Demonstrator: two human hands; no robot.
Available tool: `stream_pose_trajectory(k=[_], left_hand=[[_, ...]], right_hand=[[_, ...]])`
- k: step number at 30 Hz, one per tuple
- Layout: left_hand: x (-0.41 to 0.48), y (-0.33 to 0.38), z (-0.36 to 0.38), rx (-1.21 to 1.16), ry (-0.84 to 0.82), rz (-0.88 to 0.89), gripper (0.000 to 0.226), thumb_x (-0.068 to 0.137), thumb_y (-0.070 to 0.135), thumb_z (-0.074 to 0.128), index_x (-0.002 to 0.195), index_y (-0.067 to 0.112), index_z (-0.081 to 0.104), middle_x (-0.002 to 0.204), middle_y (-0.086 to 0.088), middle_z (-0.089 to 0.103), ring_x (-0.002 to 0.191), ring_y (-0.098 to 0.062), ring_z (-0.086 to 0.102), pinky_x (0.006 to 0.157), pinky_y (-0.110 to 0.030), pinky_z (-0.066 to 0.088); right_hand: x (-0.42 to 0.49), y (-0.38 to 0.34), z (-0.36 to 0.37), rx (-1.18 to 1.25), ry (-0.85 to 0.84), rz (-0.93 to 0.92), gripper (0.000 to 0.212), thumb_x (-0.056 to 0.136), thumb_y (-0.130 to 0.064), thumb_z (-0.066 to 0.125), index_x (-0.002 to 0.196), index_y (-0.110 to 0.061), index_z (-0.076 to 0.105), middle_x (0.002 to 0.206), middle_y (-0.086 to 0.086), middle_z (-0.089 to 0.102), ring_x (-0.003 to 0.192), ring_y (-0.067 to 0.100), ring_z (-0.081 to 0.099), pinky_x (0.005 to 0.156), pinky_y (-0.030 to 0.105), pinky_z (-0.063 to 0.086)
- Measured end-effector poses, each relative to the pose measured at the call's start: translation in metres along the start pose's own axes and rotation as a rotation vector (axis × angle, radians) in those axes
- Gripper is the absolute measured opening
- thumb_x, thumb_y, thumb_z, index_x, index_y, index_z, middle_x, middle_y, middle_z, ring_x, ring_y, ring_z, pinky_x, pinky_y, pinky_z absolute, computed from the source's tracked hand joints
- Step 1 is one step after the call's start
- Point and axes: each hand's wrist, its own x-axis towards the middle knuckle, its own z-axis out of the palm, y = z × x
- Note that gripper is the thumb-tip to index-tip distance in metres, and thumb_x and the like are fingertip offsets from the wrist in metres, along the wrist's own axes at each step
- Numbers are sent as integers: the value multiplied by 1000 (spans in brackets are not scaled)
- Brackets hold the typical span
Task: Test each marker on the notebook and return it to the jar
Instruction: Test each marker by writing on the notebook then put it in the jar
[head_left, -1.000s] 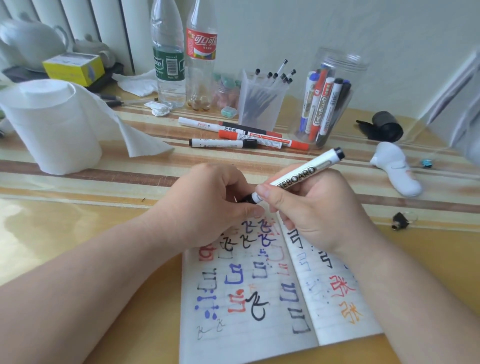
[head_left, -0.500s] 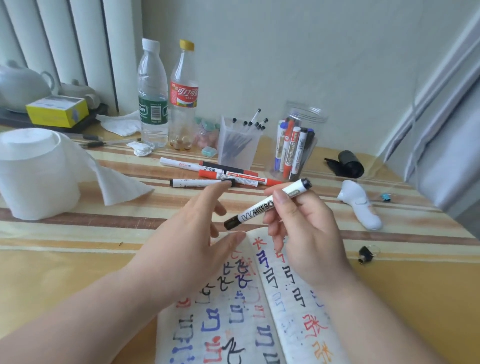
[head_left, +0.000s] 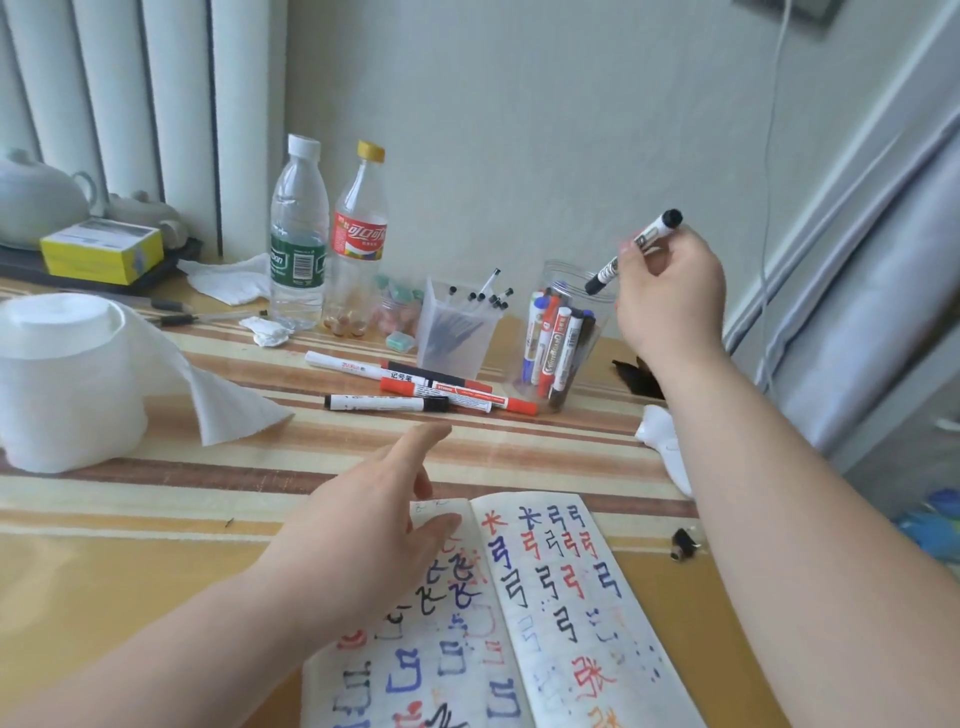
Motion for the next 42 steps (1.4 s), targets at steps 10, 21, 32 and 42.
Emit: stream_pose_trajectory(k=[10,21,32,42], left_hand=[[2,-5,7,30,13,31,69,91,60,60,142,59,15,101,30,51,84,3,59,75,-22,55],[3,-3,5,37,6,29,62,92,60,58,143,56,22,102,31,50,88,2,58,78,-21,55],[3,0,3,52,-23,37,46,95,56,58,137,48,41,105,26,52,87,2,57,75,-18,50],[6,-4,2,24,-4,45,22,95,39,61,117,34,65,98,20,57,86,-3,57,81,-30,54]], right_hand=[[37,3,24,-77,57,76,13,94,-29,62,88,-17,63,78,-3,68,72,19,63,61,24,41],[22,19,33,-102,-9,133,19,91,-18,65,109,-13,70,95,-1,68,88,16,67,76,19,44],[-25,5,44,-15,-189,68,17,88,-15,66,78,-29,66,75,-15,67,69,-3,63,55,4,40],[-111,-8,117,-435,-973,-233,52,91,-6,57,137,-31,60,137,-7,60,117,23,60,95,40,52]])
